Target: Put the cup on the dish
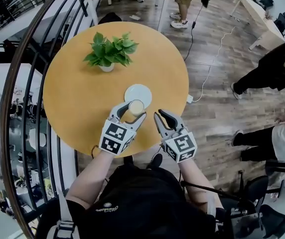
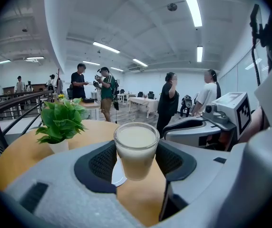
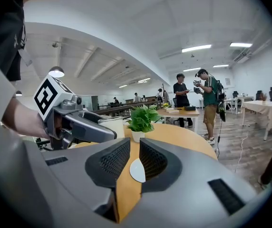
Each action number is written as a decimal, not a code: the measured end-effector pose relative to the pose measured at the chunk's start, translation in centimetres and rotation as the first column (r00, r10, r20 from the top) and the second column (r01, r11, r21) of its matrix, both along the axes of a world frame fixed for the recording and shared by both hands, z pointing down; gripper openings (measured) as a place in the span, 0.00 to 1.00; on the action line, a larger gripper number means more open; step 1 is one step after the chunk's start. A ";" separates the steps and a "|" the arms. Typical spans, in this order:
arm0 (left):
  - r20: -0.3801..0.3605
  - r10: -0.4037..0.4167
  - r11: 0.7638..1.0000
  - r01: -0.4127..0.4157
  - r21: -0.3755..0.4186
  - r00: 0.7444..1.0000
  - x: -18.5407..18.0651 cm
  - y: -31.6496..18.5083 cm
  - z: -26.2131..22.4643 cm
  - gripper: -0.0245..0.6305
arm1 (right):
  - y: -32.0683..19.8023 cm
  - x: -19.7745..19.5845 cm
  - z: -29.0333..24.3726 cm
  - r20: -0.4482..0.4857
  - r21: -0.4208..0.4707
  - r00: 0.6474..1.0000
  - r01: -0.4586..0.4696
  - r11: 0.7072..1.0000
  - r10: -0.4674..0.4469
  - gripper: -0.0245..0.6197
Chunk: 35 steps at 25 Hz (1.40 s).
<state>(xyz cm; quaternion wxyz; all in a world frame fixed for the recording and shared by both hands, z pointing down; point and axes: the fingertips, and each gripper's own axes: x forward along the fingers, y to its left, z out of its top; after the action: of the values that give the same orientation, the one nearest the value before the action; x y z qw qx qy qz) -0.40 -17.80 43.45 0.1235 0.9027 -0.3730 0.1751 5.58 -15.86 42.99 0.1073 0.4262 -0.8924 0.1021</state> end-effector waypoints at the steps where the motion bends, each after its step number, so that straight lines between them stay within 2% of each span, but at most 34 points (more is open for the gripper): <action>1: 0.003 0.001 1.000 -0.001 -0.013 1.000 0.0 0.1 0.6 0.42 | 0.2 0.1 0.6 -0.002 -0.015 1.000 -0.002 1.000 0.002 0.11; 15: 0.055 -0.002 0.990 0.010 -0.140 0.998 -0.1 -0.4 8.5 0.42 | 0.9 0.8 9.2 -0.003 -0.195 1.000 -0.008 0.981 0.007 0.11; 27: 0.078 0.014 0.984 0.000 -0.178 0.997 0.3 -1.9 11.4 0.42 | 0.6 0.2 10.9 0.000 -0.232 1.000 0.004 0.973 -0.004 0.11; 35: 0.075 -0.012 0.983 0.025 -0.180 0.997 0.8 -4.7 13.1 0.42 | 0.0 0.1 11.9 0.001 -0.253 1.000 0.005 0.967 -0.005 0.11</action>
<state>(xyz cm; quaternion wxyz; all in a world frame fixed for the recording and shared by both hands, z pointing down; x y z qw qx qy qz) 0.41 -22.50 56.58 0.1929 0.8772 -0.3682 0.2403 5.65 -15.84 54.94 0.1608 0.4069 -0.8732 0.2149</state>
